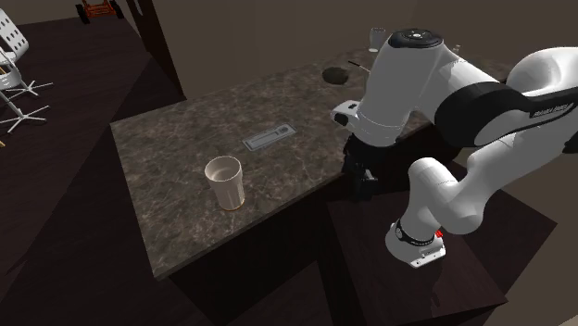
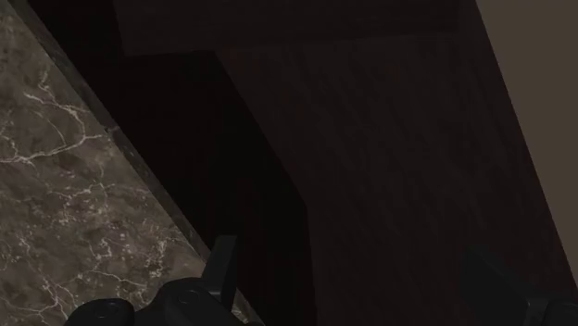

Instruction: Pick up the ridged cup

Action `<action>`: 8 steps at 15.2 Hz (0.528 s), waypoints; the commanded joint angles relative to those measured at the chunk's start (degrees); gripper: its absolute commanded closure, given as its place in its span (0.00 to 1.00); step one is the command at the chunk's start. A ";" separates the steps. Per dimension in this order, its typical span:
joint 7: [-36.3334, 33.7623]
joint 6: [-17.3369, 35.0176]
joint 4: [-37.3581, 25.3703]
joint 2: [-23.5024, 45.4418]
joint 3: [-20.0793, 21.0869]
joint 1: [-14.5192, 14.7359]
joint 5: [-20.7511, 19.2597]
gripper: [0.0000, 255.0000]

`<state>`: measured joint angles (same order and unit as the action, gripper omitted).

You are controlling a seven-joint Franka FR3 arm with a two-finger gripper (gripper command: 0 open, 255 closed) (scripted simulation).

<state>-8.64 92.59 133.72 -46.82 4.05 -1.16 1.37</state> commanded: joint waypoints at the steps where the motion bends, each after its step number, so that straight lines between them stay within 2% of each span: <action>1: 0.00 0.00 0.00 0.00 0.00 0.00 0.00 0.00; 8: 2.67 5.89 -7.76 15.53 -2.11 -2.06 -2.88 0.00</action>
<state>-6.09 97.51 127.39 -33.98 2.00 -3.02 -1.19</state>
